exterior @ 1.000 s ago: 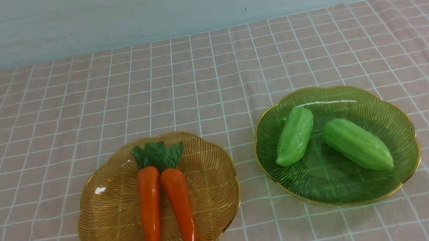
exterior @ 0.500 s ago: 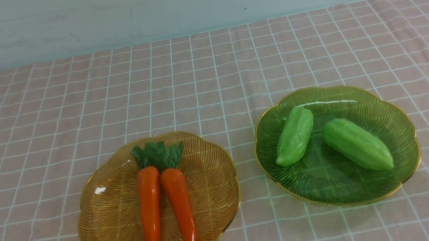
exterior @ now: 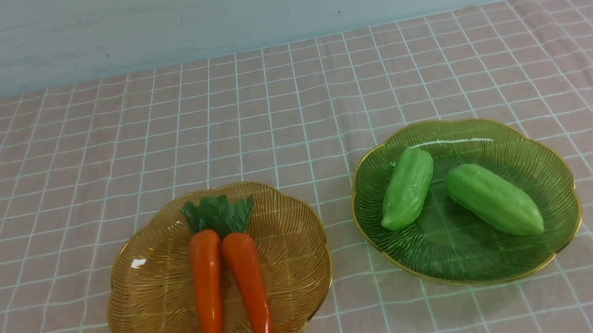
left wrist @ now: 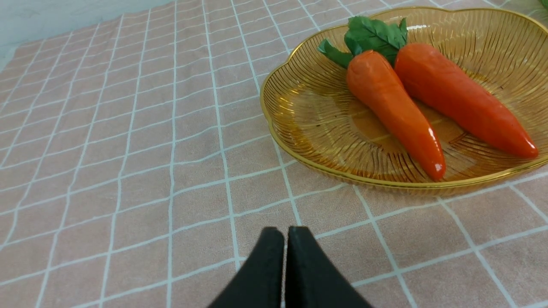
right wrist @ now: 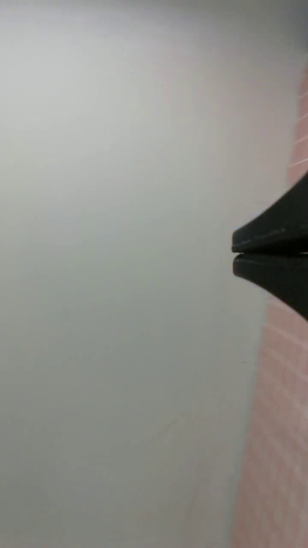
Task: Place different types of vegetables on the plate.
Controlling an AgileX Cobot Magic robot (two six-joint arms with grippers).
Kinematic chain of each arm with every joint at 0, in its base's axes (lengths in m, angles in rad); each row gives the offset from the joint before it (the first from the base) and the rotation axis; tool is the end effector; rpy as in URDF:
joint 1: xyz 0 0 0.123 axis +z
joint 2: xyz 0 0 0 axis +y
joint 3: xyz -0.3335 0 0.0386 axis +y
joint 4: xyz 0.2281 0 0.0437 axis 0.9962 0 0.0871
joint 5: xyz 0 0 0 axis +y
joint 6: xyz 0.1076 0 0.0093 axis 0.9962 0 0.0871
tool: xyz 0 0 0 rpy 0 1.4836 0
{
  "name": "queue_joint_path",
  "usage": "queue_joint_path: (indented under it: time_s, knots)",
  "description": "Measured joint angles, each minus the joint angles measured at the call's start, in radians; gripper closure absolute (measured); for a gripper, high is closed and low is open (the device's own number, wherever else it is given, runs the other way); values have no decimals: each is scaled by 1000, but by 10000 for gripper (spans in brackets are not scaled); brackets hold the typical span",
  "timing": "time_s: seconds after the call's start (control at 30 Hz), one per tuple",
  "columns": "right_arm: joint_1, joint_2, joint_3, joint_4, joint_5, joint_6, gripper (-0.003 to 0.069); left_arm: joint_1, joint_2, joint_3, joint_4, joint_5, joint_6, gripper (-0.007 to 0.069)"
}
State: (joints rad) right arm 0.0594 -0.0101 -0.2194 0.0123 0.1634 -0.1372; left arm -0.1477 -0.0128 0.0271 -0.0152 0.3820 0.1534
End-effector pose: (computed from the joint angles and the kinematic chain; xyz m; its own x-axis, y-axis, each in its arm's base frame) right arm -0.0149 -0.0007 0.2691 0.1589 -0.1155 -0.9805 -0.0418 0.9915 -0.1236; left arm -0.0025 -0.0003 0.1648 -0.2768 0.1816 -0.9436 0.1928 0.9725 0.1306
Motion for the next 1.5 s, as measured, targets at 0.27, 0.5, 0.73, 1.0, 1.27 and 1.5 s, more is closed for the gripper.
queue_joint_path:
  time_s: [0.27,0.5,0.73,1.0,1.27,1.5]
  knots:
    - [-94,0,245,8,154,106,673,0,0,0,0,0,0,628]
    - [-94,0,246,10,223,126,673,0,0,0,0,0,0,628]
    - [-94,0,246,10,223,127,673,0,0,0,0,0,0,628]
    - [-94,0,246,10,223,127,673,0,0,0,0,0,0,628]
    - [-94,0,246,10,223,127,673,0,0,0,0,0,0,628]
    - [-94,0,246,10,223,127,673,0,0,0,0,0,0,628]
